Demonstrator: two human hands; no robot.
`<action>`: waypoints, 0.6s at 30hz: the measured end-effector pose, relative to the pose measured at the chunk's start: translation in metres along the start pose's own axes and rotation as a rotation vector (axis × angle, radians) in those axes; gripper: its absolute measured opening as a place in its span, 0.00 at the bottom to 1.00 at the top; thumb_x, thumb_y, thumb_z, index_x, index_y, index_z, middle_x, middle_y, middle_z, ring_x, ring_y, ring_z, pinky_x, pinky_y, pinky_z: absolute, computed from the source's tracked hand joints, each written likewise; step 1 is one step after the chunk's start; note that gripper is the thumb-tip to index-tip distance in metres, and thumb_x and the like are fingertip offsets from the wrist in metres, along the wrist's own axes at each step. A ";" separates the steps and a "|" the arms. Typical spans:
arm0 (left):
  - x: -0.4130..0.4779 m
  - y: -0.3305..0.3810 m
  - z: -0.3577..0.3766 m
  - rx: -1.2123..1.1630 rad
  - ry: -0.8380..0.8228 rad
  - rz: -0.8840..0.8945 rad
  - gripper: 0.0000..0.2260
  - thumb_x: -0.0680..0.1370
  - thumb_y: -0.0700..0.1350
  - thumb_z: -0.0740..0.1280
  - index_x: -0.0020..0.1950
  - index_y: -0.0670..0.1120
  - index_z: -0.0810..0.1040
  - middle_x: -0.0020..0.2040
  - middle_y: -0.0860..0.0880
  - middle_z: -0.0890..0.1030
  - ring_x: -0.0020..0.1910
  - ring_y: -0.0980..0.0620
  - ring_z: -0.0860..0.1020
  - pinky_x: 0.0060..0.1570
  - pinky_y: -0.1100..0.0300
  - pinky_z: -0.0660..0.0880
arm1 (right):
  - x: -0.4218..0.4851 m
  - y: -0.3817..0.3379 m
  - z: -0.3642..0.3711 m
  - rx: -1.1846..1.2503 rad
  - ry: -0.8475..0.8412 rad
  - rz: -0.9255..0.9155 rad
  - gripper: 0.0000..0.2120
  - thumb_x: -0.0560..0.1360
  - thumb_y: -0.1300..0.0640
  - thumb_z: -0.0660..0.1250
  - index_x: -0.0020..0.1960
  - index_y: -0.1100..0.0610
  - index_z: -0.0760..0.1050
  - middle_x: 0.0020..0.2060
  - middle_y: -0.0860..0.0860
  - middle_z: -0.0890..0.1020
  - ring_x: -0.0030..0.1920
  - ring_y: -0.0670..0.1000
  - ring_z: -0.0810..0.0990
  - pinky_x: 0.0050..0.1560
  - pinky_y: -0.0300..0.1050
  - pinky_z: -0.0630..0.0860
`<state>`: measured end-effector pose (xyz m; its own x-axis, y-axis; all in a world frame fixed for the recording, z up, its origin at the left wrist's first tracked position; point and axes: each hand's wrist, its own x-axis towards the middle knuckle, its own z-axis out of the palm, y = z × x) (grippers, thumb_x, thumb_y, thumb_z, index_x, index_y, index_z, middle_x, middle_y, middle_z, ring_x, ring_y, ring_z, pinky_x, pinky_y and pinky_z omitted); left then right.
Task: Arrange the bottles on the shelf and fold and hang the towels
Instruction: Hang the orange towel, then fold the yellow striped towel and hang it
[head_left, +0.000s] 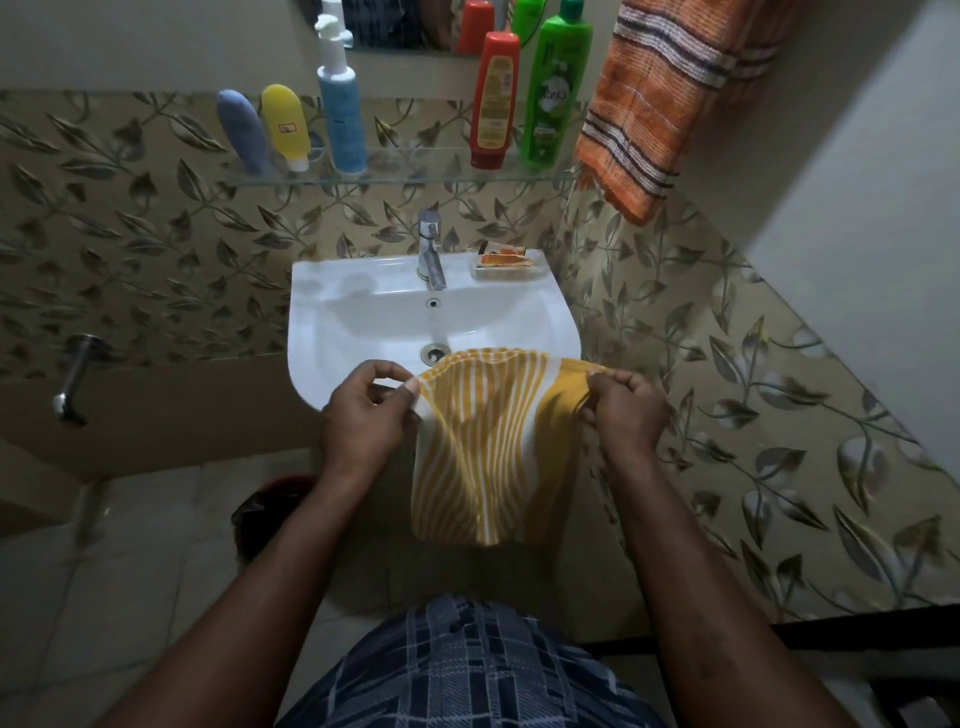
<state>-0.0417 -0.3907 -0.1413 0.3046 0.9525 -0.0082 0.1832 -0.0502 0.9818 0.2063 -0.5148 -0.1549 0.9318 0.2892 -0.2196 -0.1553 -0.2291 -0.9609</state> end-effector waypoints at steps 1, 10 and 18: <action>-0.004 0.002 0.005 -0.004 -0.030 -0.003 0.05 0.79 0.42 0.74 0.46 0.52 0.84 0.34 0.47 0.85 0.33 0.50 0.84 0.47 0.40 0.84 | -0.010 0.001 0.004 0.001 -0.028 0.000 0.05 0.68 0.52 0.76 0.41 0.53 0.84 0.39 0.53 0.87 0.41 0.54 0.86 0.44 0.61 0.86; -0.027 0.014 0.037 0.197 -0.193 0.117 0.06 0.78 0.45 0.74 0.50 0.56 0.88 0.40 0.59 0.86 0.41 0.62 0.84 0.46 0.59 0.82 | -0.075 0.009 0.022 -0.052 -0.303 -0.128 0.05 0.69 0.51 0.76 0.43 0.49 0.83 0.36 0.53 0.86 0.36 0.52 0.84 0.43 0.63 0.84; -0.038 0.015 0.040 0.285 -0.185 0.159 0.07 0.75 0.45 0.76 0.47 0.59 0.87 0.41 0.60 0.87 0.42 0.64 0.84 0.45 0.62 0.81 | -0.093 0.010 0.021 -0.014 -0.344 -0.112 0.03 0.73 0.59 0.79 0.44 0.56 0.85 0.38 0.54 0.88 0.39 0.53 0.85 0.45 0.56 0.84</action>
<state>-0.0131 -0.4391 -0.1341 0.5092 0.8569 0.0804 0.3650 -0.2997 0.8815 0.1112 -0.5245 -0.1476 0.7773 0.6086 -0.1596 -0.0519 -0.1908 -0.9803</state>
